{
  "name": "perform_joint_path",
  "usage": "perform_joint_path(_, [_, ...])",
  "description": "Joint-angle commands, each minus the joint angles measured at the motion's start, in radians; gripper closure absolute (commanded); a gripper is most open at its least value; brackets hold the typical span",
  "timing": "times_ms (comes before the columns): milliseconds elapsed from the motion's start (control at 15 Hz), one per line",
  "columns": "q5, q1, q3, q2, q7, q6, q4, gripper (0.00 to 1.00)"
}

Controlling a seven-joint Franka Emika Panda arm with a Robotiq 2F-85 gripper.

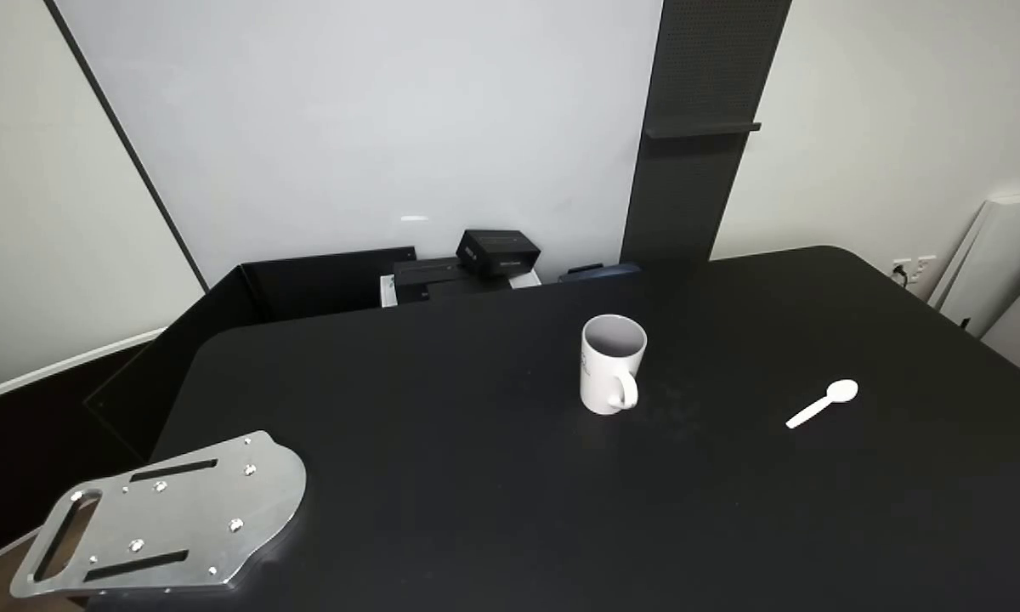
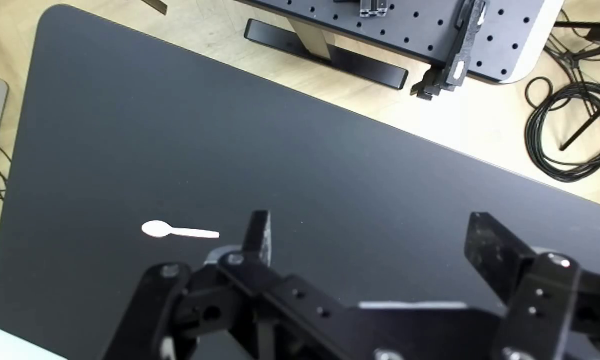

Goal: Put the spoon in the mug, put it back on the table, then put it in the mug again

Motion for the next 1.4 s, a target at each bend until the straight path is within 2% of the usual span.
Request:
perform_joint_path(0, [-0.006,0.015,-0.013,0.003,0.006,-0.001,0.001,0.00])
perform_joint_path(267, [-0.029,-0.002,-0.019,0.024,0.012,0.035,0.011,0.00])
perform_joint_path(533, [-0.062,-0.028,-0.051,0.092,-0.009,0.150,0.031,0.00])
perform_joint_path(1000, [-0.130,-0.091,-0.116,0.284,-0.066,0.423,0.073,0.00])
perform_joint_path(1333, [-0.190,-0.127,-0.155,0.447,-0.081,0.517,0.150,0.00])
